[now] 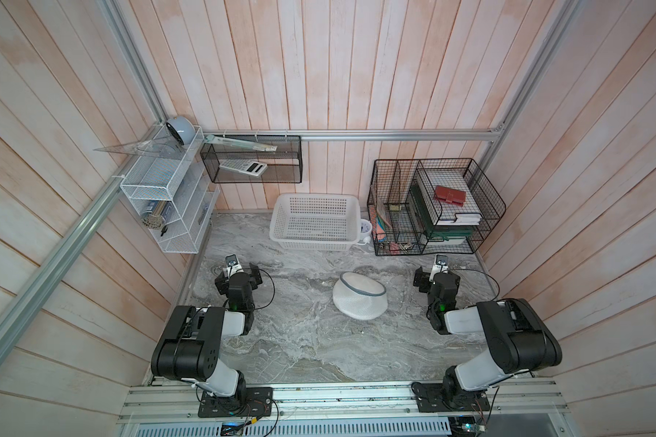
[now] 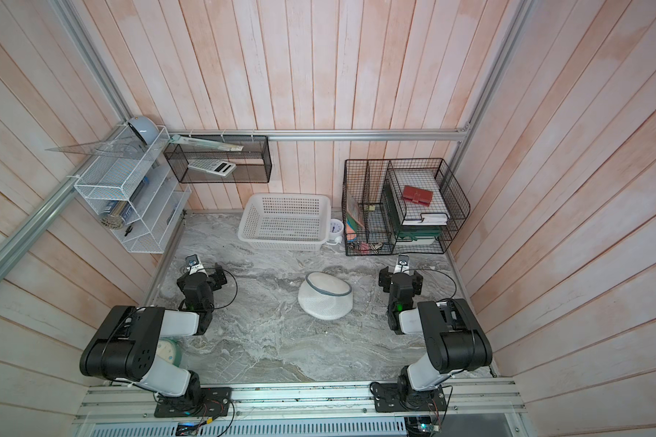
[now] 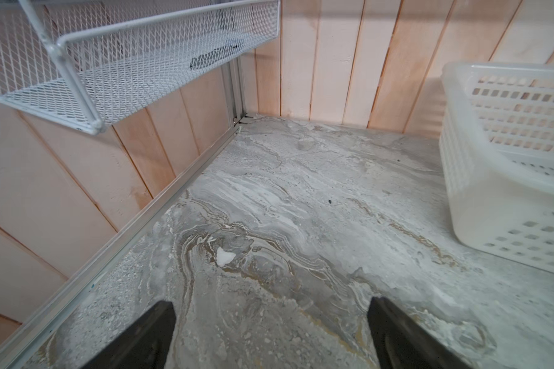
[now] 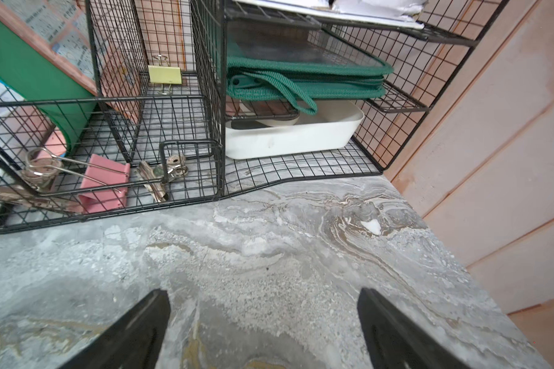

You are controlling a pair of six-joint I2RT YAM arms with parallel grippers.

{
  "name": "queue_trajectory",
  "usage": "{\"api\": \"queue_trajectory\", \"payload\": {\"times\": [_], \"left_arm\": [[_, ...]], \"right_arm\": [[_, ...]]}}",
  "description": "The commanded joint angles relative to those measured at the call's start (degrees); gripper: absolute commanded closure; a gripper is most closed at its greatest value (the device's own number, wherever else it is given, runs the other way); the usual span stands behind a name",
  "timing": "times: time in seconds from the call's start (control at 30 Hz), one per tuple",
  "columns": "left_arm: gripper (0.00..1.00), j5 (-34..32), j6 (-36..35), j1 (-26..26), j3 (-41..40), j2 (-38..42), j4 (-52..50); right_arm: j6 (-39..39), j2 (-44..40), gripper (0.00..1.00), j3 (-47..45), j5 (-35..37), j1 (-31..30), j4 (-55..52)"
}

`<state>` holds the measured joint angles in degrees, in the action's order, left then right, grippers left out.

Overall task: Turn the laundry bag inside out
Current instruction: Reset both arms

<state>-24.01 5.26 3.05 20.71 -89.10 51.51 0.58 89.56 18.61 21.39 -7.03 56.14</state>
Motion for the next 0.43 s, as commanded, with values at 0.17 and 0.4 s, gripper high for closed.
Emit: {"api": "queue_trajectory", "payload": {"times": [0.17,0.4], "left_arm": [[0.00,1.33,-0.94,-0.06,-0.32,-0.67,4.09],[0.00,1.42,-0.78,-0.06,-0.27,-0.52,3.93]], "right_arm": [[-0.58,0.44,0.02,0.64,-1.00,0.30,2.31],[0.15,0.18,0.02,1.52,-2.63,1.26,0.27]]}}
